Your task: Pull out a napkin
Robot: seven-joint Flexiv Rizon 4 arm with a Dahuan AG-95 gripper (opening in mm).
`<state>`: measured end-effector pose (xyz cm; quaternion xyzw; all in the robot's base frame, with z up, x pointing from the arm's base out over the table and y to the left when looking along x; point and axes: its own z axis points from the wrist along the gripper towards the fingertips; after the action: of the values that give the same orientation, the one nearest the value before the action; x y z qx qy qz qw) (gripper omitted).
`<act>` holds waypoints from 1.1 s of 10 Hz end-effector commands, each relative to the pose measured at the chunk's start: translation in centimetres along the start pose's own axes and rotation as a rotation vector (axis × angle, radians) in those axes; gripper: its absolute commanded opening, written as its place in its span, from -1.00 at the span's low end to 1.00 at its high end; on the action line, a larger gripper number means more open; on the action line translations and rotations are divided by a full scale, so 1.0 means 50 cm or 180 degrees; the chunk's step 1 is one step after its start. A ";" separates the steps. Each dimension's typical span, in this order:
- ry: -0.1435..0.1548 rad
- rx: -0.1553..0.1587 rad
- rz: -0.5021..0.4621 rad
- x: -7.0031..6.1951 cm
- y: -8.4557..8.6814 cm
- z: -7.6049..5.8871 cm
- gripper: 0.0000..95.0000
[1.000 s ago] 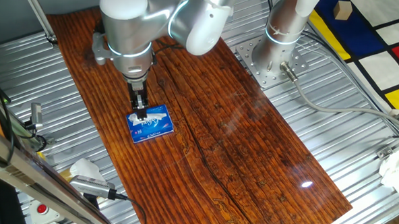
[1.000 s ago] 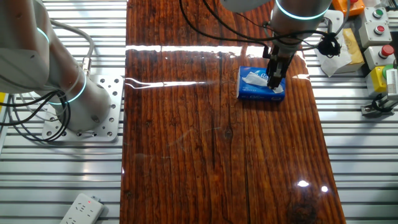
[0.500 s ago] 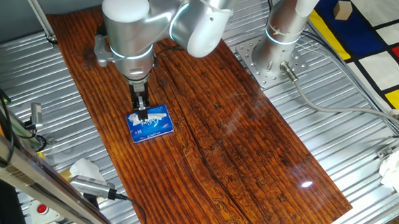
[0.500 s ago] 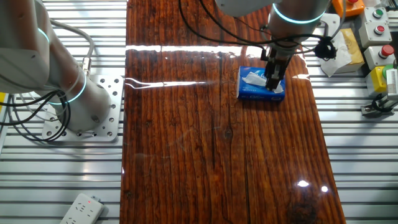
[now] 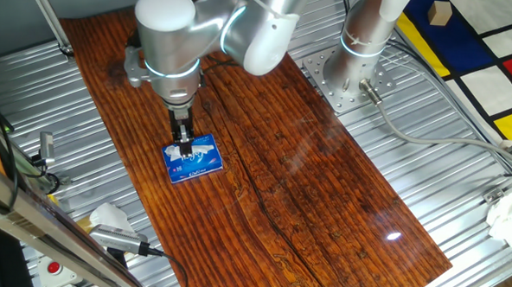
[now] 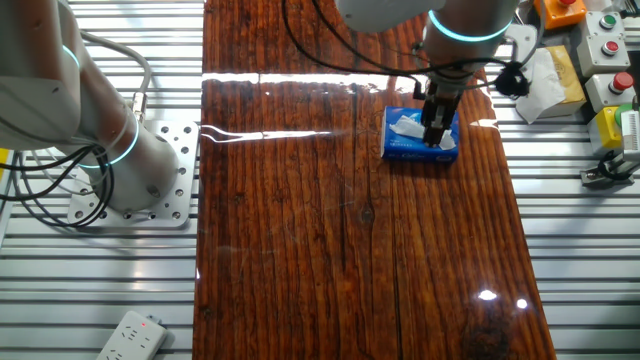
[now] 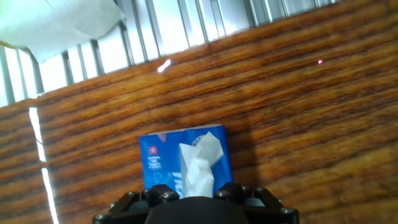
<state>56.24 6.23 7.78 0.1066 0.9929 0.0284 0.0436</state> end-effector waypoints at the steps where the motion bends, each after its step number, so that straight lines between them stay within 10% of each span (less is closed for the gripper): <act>1: -0.0001 -0.0004 -0.0007 0.001 -0.001 0.004 0.20; 2: 0.0002 -0.0004 -0.0003 0.001 -0.001 0.005 0.20; 3: 0.0007 -0.0001 0.0007 0.001 -0.001 0.006 -0.20; 11: 0.0004 -0.0001 0.0028 0.001 -0.001 0.007 -0.20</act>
<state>56.20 6.22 7.40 0.1106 0.9925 0.0286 0.0430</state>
